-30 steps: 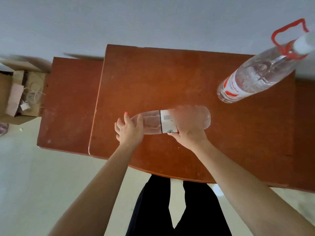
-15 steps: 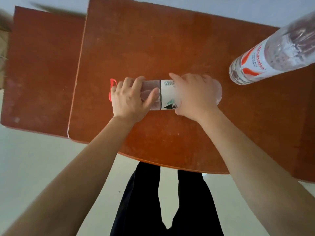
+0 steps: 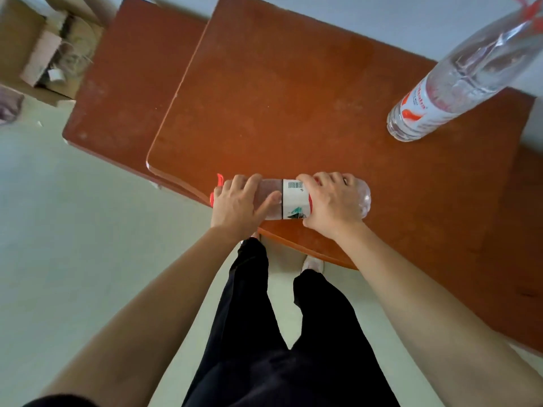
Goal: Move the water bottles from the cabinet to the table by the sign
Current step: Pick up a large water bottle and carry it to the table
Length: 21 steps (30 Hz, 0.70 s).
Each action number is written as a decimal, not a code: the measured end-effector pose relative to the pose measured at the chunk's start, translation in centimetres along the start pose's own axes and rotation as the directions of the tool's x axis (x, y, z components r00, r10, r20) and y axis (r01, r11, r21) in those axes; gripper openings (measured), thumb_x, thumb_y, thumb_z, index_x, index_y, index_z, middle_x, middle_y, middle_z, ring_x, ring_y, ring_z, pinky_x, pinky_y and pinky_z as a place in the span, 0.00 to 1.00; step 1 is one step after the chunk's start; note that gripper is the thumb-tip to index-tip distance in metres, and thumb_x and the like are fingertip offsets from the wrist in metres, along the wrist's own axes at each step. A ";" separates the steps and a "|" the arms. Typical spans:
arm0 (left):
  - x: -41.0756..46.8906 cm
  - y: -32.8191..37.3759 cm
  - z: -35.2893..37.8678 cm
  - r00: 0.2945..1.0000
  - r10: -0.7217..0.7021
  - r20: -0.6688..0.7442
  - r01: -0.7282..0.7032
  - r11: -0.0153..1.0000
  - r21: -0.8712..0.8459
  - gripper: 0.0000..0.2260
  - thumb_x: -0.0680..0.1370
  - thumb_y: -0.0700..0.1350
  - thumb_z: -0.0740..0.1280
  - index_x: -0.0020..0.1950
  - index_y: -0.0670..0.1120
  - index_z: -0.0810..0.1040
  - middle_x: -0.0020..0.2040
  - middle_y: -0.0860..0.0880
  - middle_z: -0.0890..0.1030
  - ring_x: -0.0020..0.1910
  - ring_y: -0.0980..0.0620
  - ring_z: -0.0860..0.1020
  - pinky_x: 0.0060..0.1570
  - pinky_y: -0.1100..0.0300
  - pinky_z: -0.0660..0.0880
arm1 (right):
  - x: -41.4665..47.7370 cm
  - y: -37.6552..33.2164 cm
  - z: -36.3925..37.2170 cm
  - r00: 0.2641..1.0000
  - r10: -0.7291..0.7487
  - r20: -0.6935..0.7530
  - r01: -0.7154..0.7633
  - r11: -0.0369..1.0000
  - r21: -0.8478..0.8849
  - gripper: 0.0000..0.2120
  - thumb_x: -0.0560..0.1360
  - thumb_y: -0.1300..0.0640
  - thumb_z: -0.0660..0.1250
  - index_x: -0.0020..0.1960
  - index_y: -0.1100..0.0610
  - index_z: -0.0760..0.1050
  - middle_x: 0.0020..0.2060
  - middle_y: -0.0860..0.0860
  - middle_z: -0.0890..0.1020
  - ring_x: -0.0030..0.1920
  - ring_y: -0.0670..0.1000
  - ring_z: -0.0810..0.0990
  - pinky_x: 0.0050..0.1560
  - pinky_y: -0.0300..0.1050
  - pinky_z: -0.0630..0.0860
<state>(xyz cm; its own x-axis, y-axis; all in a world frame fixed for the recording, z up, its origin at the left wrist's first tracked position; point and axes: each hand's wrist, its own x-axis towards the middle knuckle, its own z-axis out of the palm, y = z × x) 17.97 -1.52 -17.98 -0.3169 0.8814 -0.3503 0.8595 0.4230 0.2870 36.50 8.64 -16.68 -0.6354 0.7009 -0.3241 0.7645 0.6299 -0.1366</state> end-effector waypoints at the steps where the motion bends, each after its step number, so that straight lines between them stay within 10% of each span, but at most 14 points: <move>1: -2.0 0.3 0.4 0.998 -0.047 0.041 0.047 0.999 -0.009 0.32 0.78 0.71 0.46 0.71 0.52 0.70 0.66 0.46 0.76 0.66 0.42 0.73 0.67 0.41 0.66 | -1.4 -0.2 0.0 0.999 -0.035 0.032 0.035 0.999 -0.012 0.39 0.62 0.44 0.80 0.70 0.45 0.68 0.59 0.49 0.80 0.58 0.56 0.77 0.60 0.56 0.68; 6: -11.2 0.7 0.7 0.990 -0.131 0.054 0.131 0.991 0.011 0.44 0.74 0.78 0.40 0.80 0.51 0.56 0.75 0.47 0.68 0.73 0.44 0.68 0.77 0.37 0.50 | -4.4 -2.0 -2.3 0.965 -0.262 0.015 0.262 0.956 -0.136 0.35 0.63 0.51 0.77 0.69 0.46 0.71 0.57 0.48 0.80 0.58 0.55 0.77 0.60 0.55 0.66; 11: -16.5 -2.1 -4.5 0.948 -0.299 -0.112 0.305 0.951 0.042 0.52 0.70 0.74 0.66 0.82 0.53 0.45 0.80 0.45 0.59 0.79 0.43 0.59 0.78 0.35 0.43 | -2.6 -8.9 -8.2 0.873 -0.481 -0.076 0.463 0.869 -0.174 0.34 0.63 0.52 0.76 0.68 0.48 0.73 0.55 0.50 0.81 0.56 0.57 0.78 0.59 0.56 0.68; 21: -34.3 -18.5 -21.5 0.456 -0.424 -0.783 0.631 0.774 -0.052 0.43 0.60 0.51 0.83 0.72 0.49 0.72 0.64 0.41 0.79 0.60 0.37 0.78 0.57 0.41 0.74 | -5.2 -39.5 -20.3 0.438 -0.820 -0.368 0.795 0.544 -0.267 0.36 0.59 0.46 0.79 0.66 0.48 0.76 0.53 0.52 0.83 0.53 0.59 0.80 0.58 0.58 0.72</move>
<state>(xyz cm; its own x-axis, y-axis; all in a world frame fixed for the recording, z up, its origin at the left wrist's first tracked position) 4.36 -35.05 7.88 -0.8227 0.3871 0.4163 0.4449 0.8943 0.0477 7.34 -13.08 9.40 -0.9453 -0.0869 0.3143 -0.1183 0.9896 -0.0822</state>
